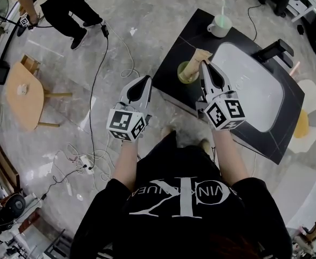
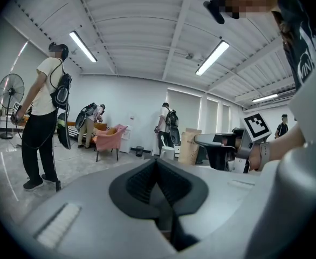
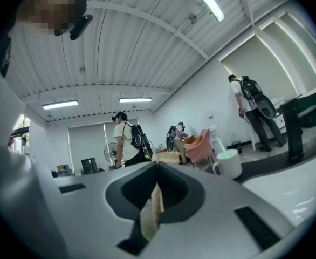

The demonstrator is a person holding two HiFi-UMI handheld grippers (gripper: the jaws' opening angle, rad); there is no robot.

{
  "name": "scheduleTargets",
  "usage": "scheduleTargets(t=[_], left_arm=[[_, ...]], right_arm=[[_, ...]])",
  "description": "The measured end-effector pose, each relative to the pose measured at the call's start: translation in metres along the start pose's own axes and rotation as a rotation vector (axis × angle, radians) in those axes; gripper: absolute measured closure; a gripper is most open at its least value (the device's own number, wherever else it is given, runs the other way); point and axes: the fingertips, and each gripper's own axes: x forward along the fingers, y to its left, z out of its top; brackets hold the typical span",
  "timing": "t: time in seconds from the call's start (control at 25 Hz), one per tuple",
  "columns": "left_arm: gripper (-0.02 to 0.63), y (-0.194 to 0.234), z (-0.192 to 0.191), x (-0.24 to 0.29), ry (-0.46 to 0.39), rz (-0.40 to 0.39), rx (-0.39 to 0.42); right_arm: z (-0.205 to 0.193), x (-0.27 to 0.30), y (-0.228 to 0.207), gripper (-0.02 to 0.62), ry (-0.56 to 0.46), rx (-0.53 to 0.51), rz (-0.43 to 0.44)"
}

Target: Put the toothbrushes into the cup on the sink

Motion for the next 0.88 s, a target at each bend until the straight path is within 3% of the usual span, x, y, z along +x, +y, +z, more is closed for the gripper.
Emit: scheduleTargets(t=[0.76,0.88], left_arm=[[0.594,-0.002,-0.002,-0.013,-0.007,-0.025,0.001],[0.594,-0.002,-0.002,-0.015,-0.008,-0.030,0.005]], right_arm=[[-0.009,-0.013,-0.003,0.573,0.016,0.028,-0.043],[-0.010,-0.014,-0.003,0.503,0.022,0.035,-0.054]])
